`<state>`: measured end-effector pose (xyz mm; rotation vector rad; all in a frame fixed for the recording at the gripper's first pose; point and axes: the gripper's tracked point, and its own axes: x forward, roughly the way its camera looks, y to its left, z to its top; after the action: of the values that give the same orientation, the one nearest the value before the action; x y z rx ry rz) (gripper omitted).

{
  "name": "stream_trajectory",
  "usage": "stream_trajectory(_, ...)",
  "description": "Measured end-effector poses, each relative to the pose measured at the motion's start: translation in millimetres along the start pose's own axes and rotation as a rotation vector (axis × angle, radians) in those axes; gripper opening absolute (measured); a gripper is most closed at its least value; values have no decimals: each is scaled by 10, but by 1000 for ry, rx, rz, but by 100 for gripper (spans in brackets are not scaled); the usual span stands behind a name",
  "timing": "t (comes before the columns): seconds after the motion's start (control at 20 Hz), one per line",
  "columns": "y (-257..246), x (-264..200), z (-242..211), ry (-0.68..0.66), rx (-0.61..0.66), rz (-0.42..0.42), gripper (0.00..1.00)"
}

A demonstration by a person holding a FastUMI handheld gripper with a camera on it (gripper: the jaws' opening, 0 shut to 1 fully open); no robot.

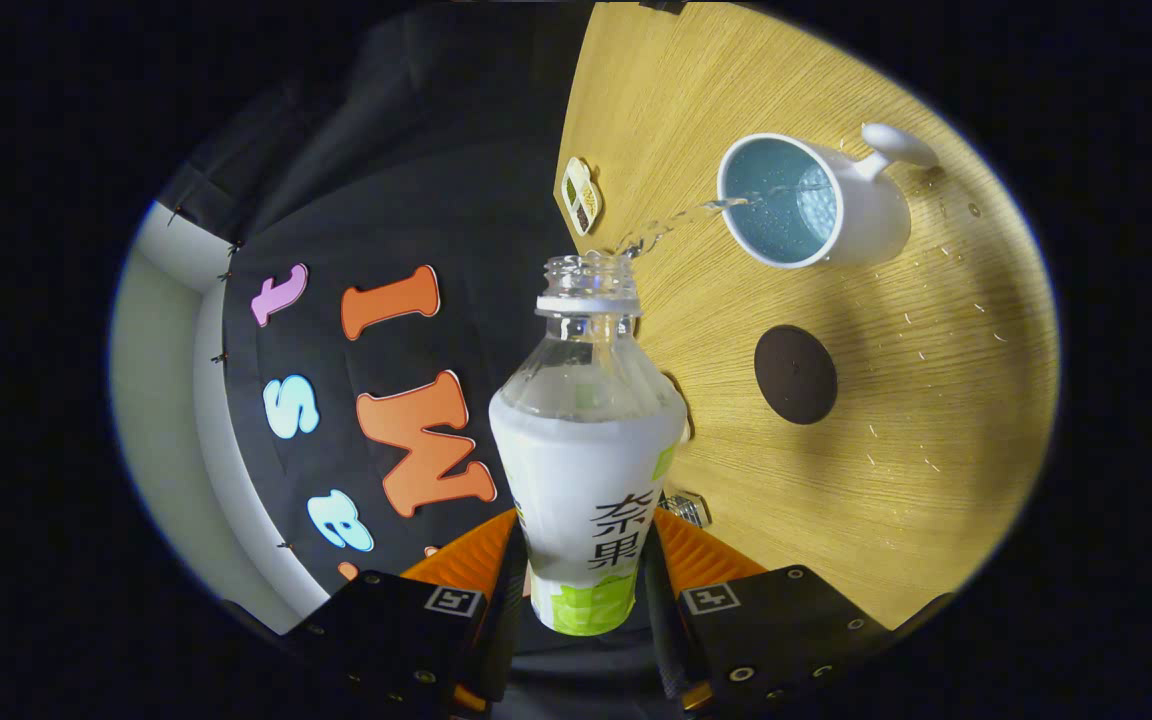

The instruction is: Take the bottle from table, then pour the juice into the cup, finally place the bottle on the coaster

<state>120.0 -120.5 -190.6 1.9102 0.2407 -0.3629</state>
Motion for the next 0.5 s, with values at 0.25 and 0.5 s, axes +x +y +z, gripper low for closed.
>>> stream_trajectory(0.25, 25, -11, -25, 4, 19, -5, 58)
stream_trajectory(0.5, 62, 3, -15, 0, 49, -3, 58)
